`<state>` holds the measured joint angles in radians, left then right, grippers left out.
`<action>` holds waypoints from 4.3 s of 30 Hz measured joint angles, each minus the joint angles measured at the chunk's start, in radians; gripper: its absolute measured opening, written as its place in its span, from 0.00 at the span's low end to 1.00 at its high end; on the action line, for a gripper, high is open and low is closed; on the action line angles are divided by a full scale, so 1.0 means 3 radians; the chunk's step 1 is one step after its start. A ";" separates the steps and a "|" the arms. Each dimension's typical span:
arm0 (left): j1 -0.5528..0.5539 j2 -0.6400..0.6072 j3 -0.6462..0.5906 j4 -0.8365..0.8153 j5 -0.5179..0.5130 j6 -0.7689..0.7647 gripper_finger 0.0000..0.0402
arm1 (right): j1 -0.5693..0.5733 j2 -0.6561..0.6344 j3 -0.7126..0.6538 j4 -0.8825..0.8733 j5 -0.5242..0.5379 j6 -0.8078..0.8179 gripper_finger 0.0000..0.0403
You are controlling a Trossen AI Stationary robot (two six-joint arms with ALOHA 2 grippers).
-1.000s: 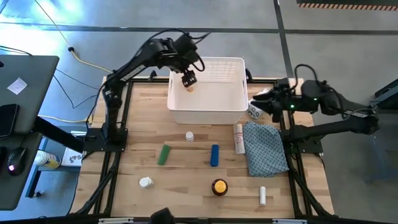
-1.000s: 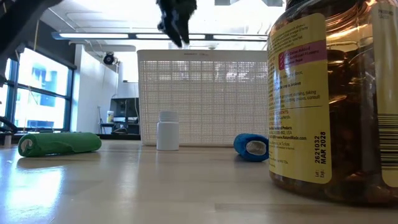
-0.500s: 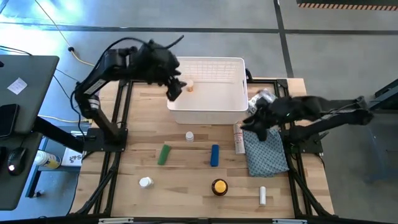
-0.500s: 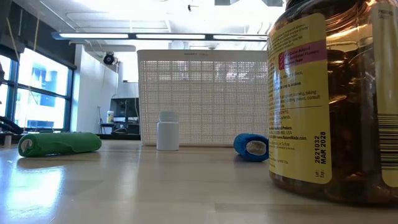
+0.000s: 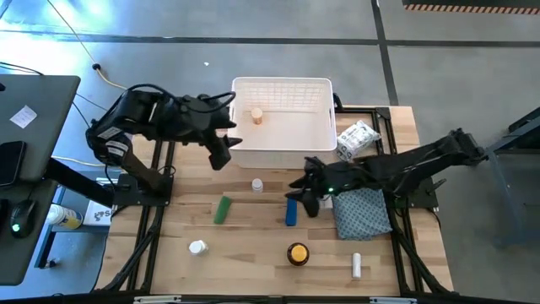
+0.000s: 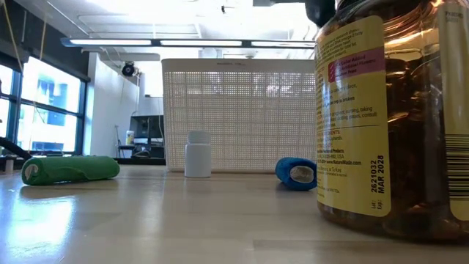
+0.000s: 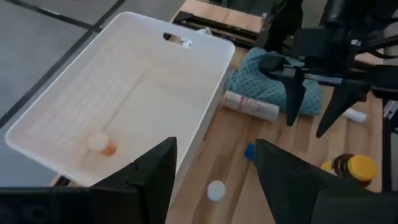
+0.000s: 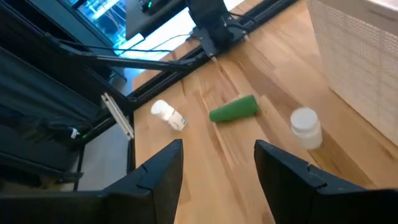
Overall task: Pick & place medical supplies in basket/bin
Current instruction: Put the yellow medicine bottle into the white bin
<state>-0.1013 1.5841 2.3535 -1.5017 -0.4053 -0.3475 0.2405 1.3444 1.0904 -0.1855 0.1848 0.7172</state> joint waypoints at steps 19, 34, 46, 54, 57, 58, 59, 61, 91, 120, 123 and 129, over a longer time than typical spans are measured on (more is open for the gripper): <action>-0.0384 -0.1024 -0.1865 0.1070 0.0178 -0.0472 0.58 | 0.0700 0.0312 0.0572 -0.0746 -0.0296 -0.0885 0.48; -0.0632 -0.0994 -0.2008 0.1242 0.0227 -0.0777 0.58 | 0.1169 0.1141 0.0568 -0.0652 -0.0361 -0.1041 0.73; -0.0624 -0.0994 -0.2007 0.1256 0.0343 -0.0752 0.58 | 0.1200 0.1203 0.0567 -0.0639 0.0005 -0.1024 0.73; -0.0626 -0.0994 -0.2005 0.1218 0.0343 -0.0752 0.58 | 0.1269 0.1259 0.0567 -0.0735 0.0012 -0.1045 0.73; -0.0626 -0.0994 -0.2005 0.1218 0.0345 -0.0752 0.58 | 0.1274 0.1259 0.0567 -0.0800 0.0064 -0.1080 0.73; -0.0626 -0.0994 -0.2005 0.1217 0.0357 -0.0752 0.58 | 0.1274 0.1260 0.0567 -0.0816 0.0062 -0.1084 0.73; -0.0626 -0.0994 -0.2005 0.1213 0.0360 -0.0752 0.58 | 0.1274 0.1259 0.0567 -0.0832 0.0054 -0.1084 0.73; -0.0626 -0.0994 -0.2005 0.1202 0.0360 -0.0752 0.58 | 0.1274 0.1260 0.0567 -0.0862 0.0055 -0.1085 0.73; -0.0626 -0.0994 -0.2002 0.1156 0.0362 -0.0762 0.58 | 0.1274 0.1260 0.0567 -0.0885 0.0051 -0.1113 0.54; -0.0624 -0.1173 -0.2000 0.1133 -0.0053 -0.0526 0.58 | -0.0295 0.0292 0.1626 -0.1411 0.0322 -0.1466 0.53; -0.0623 -0.1196 -0.2000 0.1132 -0.0235 -0.0569 0.58 | -0.0623 0.0380 0.1916 -0.1588 0.0322 -0.1611 0.53; -0.0622 -0.1198 -0.2000 0.1238 -0.0692 -0.0461 0.58 | -0.1285 0.0497 0.2060 -0.1614 0.0279 -0.1668 0.53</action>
<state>-0.2878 1.2247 1.7535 -1.1304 -0.6129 -0.4859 -0.1450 1.4935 1.7084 -0.6697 0.2685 0.2167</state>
